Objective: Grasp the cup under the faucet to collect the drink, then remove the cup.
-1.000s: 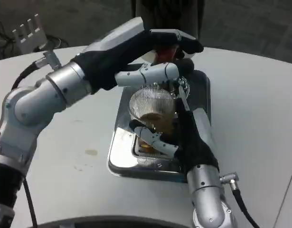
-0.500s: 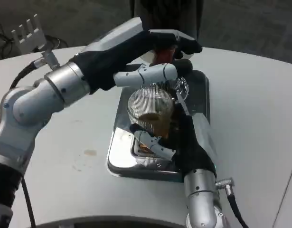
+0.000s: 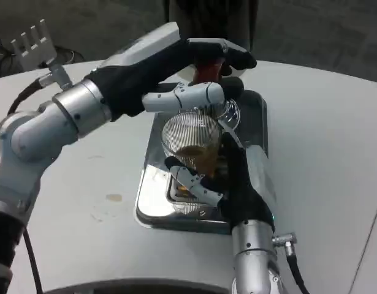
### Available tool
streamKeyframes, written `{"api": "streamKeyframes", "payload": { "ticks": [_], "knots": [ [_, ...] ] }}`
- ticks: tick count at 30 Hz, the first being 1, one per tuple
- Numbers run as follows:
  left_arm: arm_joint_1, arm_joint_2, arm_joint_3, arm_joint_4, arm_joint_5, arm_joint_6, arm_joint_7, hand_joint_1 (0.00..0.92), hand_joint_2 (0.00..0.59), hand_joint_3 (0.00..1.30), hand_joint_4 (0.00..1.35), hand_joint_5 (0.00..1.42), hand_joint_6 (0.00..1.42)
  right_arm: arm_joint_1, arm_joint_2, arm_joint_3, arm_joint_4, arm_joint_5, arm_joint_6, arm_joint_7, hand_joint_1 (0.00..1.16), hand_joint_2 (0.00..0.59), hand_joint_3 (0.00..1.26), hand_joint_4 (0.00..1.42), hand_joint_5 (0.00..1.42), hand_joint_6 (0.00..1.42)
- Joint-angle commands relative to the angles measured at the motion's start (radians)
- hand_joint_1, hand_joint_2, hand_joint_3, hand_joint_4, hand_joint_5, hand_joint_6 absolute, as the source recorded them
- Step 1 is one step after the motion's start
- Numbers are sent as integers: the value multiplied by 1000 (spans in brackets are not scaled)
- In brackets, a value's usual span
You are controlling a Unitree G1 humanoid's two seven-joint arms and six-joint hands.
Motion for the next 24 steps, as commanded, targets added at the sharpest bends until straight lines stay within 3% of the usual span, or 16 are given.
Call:
{"api": "streamKeyframes", "payload": {
  "ticks": [1, 10, 24],
  "knots": [
    [40, 24, -11, 23, 30, 27, -20, 0, 174, 334, 266, 296, 353, -28, 114, 10, 2, 15, 6, -12, 680, 218, 243, 265, 325, 115],
    [50, 25, -8, 2, 27, 35, -20, 0, 174, 336, 274, 301, 353, -15, 124, 26, 2, 7, -7, -69, 680, 221, 283, 305, 354, 161],
    [58, 23, -6, -21, 24, 46, -18, 0, 175, 339, 275, 310, 353, 17, 105, 32, -30, 10, -28, -125, 670, 230, 378, 394, 460, 234]
  ]
}}
